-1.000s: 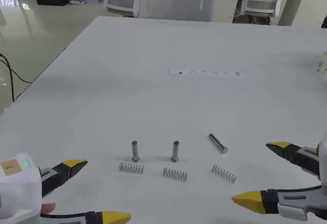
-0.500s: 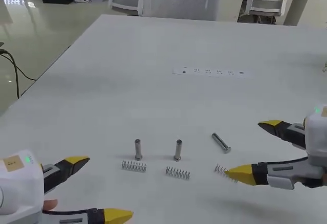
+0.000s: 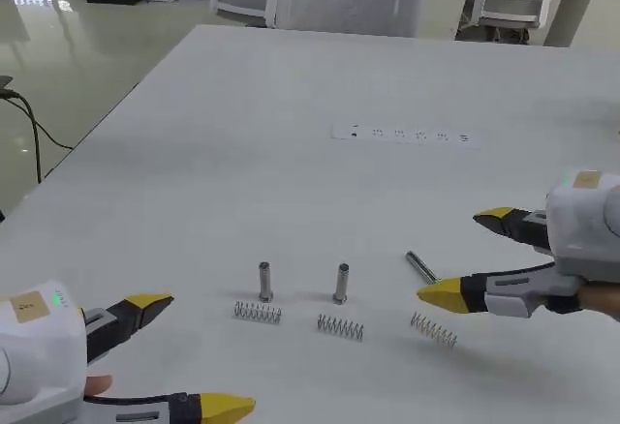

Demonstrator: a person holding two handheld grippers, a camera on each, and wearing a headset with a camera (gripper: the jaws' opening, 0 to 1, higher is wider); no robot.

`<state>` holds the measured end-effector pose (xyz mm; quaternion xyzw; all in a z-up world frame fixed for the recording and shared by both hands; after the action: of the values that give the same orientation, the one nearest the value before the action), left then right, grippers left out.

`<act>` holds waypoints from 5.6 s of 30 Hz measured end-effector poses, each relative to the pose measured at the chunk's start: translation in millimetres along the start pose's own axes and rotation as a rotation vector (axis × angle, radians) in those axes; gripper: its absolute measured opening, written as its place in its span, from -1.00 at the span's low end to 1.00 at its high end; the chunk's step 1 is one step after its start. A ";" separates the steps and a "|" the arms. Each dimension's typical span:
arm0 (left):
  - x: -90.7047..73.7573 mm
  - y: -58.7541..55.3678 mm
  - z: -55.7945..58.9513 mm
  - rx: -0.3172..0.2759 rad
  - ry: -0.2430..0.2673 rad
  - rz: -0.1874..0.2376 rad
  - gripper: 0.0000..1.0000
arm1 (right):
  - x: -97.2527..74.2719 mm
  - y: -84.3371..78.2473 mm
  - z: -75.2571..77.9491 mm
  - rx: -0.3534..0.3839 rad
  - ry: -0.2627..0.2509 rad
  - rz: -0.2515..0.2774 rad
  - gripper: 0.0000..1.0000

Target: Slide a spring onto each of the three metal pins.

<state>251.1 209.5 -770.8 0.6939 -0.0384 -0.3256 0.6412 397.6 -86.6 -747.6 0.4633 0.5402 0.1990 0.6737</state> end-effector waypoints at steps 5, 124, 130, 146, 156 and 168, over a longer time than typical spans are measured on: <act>-0.3 0.0 -0.5 -0.001 0.003 0.001 0.71 | 9.4 -0.2 8.1 0.009 -0.007 -0.031 0.60; -1.6 1.4 1.1 0.010 -0.014 0.009 0.62 | 33.4 -9.0 -1.3 0.238 -0.126 -0.258 -0.89; -1.6 2.4 1.9 0.012 -0.018 0.010 0.62 | 28.5 -10.8 -5.2 0.236 -0.127 -0.240 -0.89; -3.6 4.0 2.3 0.025 -0.022 0.011 0.61 | 24.3 -12.2 -16.0 0.227 -0.115 -0.184 -0.89; -3.7 5.2 3.1 0.028 -0.020 0.009 0.60 | 24.9 -12.6 -17.3 0.241 -0.101 -0.158 -0.89; -3.1 6.2 3.8 0.029 -0.017 0.006 0.60 | 19.6 -15.8 -20.9 0.230 -0.088 -0.151 -0.89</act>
<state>249.0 206.6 -763.8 0.7002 -0.0508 -0.3290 0.6316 381.5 -70.8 -771.3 0.5039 0.5628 0.0639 0.6521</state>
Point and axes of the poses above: the centre of the closed fingertips' face, and the gripper's own axes: x roughly forward along the fingers, z roughly to its right, y roughly out of its top, the point moved 7 cm from there along -x, roughly backward along the fingers, and after that the axes turned 9 degrees about y, right-handed, at the moved point
